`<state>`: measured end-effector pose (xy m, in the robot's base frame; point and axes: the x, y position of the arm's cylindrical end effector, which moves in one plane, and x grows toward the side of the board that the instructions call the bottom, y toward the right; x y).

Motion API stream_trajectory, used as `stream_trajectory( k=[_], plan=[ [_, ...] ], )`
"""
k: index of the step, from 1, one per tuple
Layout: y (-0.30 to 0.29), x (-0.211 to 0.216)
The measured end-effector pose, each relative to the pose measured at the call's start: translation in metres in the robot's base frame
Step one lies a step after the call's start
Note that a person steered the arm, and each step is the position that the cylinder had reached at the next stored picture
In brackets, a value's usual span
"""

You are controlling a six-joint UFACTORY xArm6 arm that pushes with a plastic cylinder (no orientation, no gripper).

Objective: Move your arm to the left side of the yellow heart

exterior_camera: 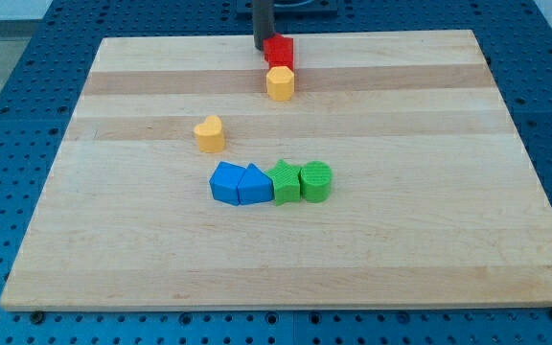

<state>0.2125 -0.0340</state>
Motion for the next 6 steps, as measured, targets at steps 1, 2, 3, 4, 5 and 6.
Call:
stream_trajectory(
  k=[1, 2, 3, 4, 5, 6],
  plan=[
    [0.008, -0.001],
    [0.012, -0.001],
    [0.002, -0.004],
    [-0.035, -0.004],
    [-0.089, 0.009],
    [-0.136, 0.046]
  ],
)
